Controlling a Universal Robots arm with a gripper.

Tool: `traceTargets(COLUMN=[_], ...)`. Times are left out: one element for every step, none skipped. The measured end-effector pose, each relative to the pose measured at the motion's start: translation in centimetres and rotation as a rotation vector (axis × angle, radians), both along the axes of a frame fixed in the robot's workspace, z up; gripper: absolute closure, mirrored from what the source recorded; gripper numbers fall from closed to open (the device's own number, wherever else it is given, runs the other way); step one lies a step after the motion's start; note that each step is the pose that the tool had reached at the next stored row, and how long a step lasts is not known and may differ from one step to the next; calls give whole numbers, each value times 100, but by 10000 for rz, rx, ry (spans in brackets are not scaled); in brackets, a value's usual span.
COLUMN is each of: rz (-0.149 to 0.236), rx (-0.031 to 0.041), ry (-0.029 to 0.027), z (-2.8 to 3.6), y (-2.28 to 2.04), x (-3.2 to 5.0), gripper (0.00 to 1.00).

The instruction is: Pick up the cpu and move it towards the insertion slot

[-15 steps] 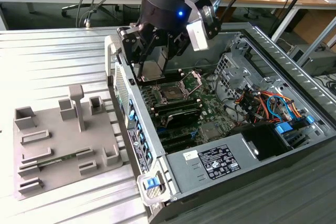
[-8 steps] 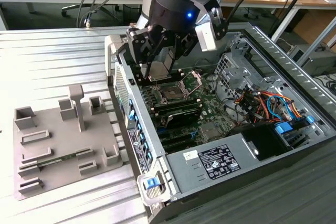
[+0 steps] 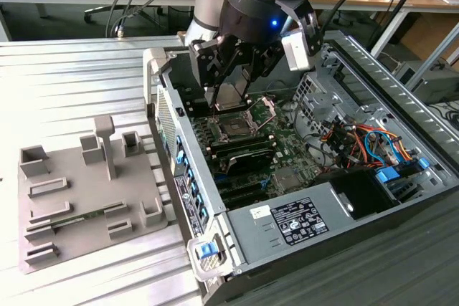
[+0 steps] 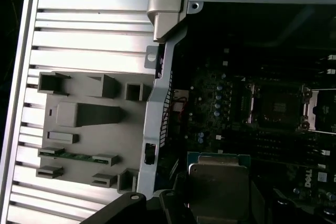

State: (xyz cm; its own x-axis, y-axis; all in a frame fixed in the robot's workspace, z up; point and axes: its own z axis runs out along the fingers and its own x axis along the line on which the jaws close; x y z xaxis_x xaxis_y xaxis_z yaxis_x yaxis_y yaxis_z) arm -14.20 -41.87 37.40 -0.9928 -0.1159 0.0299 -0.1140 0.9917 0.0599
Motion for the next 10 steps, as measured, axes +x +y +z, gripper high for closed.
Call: traceTargets(rz=[1, 1, 1, 0, 0, 1, 0, 0, 1, 0], rx=[0, -1, -1, -1, -1, -1, 1, 1, 3, 5], ry=[1, 3, 4, 6, 9, 10, 11, 12, 13, 14], z=[-3, -7, -14, -20, -30, -37, -47, -55, -65, -73], y=[0, 0, 0, 0, 0, 0, 0, 0, 0, 0], x=[18, 34, 58, 76, 101, 118, 138, 155, 181, 203], gripper=[45, 45, 45, 45, 45, 45, 45, 45, 45, 45])
